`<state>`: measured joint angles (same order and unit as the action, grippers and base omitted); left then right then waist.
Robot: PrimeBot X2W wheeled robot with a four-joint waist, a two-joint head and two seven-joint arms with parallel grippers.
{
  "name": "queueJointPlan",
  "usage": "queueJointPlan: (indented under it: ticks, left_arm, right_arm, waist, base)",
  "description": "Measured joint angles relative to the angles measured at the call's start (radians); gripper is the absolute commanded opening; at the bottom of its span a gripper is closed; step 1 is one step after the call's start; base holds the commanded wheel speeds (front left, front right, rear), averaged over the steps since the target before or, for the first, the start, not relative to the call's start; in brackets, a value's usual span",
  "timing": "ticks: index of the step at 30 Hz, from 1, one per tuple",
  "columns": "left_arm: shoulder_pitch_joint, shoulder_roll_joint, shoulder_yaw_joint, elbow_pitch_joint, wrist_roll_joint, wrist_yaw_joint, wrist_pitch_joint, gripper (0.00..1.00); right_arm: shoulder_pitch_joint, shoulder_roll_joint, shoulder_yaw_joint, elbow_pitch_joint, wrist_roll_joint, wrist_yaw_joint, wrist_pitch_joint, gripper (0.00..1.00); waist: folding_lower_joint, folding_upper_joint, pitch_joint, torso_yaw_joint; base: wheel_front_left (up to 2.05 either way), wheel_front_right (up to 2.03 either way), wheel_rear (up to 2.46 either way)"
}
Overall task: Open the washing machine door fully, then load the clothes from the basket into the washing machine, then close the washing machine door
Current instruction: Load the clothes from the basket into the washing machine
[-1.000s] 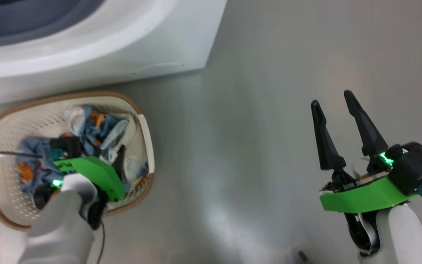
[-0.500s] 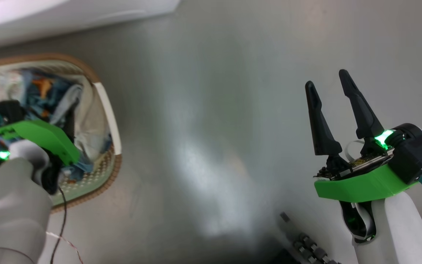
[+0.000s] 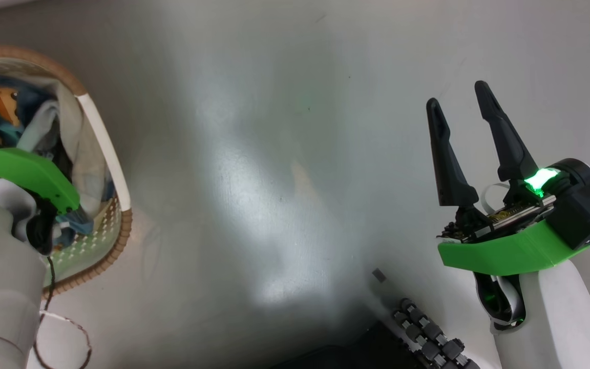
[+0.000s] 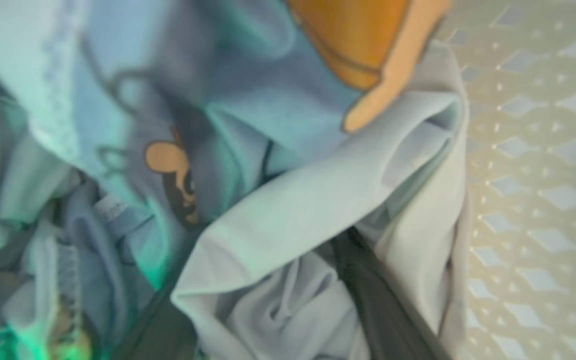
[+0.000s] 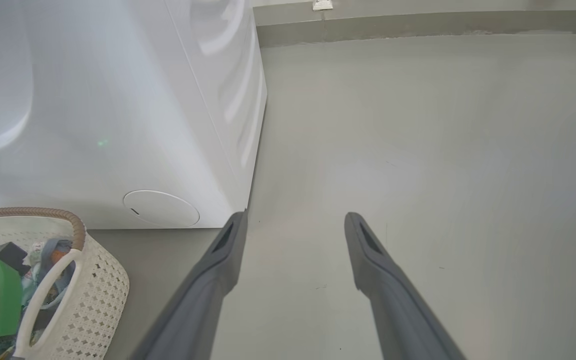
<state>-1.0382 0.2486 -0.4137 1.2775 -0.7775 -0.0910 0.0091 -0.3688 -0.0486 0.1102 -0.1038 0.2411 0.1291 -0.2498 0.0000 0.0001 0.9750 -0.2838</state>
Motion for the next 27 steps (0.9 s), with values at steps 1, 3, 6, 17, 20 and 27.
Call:
queueJointPlan:
  ticks: [1, 3, 6, 17, 20, 27]
  left_arm:
    - [0.000, -0.001, 0.000, 0.001, -0.002, 0.000, 0.001, 1.00]
    - [-0.002, -0.002, 0.000, 0.002, -0.003, 0.005, 0.007, 0.58]
    - [-0.002, -0.006, 0.000, 0.006, -0.009, 0.008, 0.013, 0.00]
    - [0.001, -0.028, -0.017, 0.012, -0.007, 0.007, -0.058, 0.00]
    - [0.007, -0.035, -0.033, 0.012, 0.009, 0.006, -0.113, 0.00]
    - [0.012, -0.086, -0.058, 0.009, 0.040, 0.006, -0.231, 0.00]
  right_arm:
    - [0.000, 0.000, 0.000, 0.000, 0.000, 0.000, 0.000, 1.00]
    - [0.000, 0.000, 0.000, -0.001, 0.000, 0.000, 0.000, 1.00]
    - [0.000, 0.000, 0.000, -0.001, 0.000, 0.000, 0.000, 1.00]
    - [0.000, 0.000, -0.008, 0.002, 0.000, 0.000, 0.000, 1.00]
    - [0.000, 0.000, -0.019, 0.008, 0.000, 0.000, 0.000, 1.00]
    - [0.002, 0.000, -0.033, 0.015, -0.026, 0.000, 0.002, 1.00]
  waist:
    - [0.0000, 0.0000, 0.003, -0.001]
    - [0.0000, 0.0000, 0.006, 0.000]
    - [0.0000, -0.0001, 0.004, 0.003]
    - [0.0000, 0.0000, -0.028, 0.024]
    - [0.0000, 0.0000, -0.048, 0.034]
    - [0.0000, 0.0000, -0.107, 0.072]
  base:
    - [0.00, 0.00, 0.00]
    - [0.00, 0.00, 0.00]
    - [0.00, 0.00, 0.00]
    - [0.00, 0.00, 0.00]
    - [0.00, 0.00, 0.00]
    - [0.00, 0.00, 0.00]
